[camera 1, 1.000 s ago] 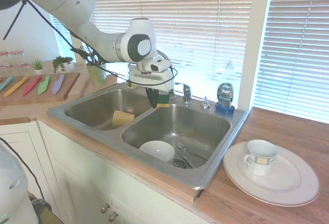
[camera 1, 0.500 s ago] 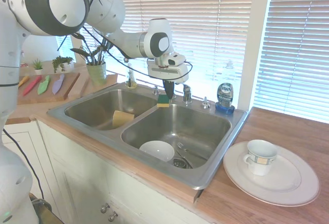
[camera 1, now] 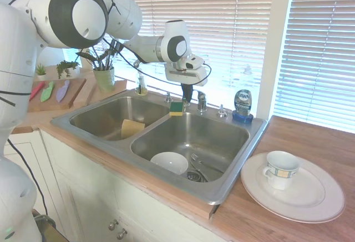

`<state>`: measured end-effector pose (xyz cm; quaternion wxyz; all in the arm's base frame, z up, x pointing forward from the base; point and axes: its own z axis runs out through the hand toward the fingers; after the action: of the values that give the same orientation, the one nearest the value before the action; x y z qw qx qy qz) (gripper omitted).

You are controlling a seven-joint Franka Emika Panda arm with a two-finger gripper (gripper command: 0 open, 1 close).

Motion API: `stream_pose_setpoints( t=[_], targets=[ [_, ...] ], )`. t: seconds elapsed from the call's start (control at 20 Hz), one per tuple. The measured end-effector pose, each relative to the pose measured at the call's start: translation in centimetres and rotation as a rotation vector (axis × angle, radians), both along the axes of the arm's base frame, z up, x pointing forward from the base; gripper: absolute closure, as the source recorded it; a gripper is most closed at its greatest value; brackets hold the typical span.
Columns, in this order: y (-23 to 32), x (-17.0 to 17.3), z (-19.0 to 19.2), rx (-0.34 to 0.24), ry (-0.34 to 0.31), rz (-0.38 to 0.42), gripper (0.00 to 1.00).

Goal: Turn on the faucet

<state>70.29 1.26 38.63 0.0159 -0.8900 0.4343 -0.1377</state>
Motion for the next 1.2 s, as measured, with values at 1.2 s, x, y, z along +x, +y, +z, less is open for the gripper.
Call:
stream_pose_setpoints(
  t=[1.2],
  targets=[
    [0.7, -0.8, 4.8, -0.099, -0.321, 0.026, 1.0]
  ],
)
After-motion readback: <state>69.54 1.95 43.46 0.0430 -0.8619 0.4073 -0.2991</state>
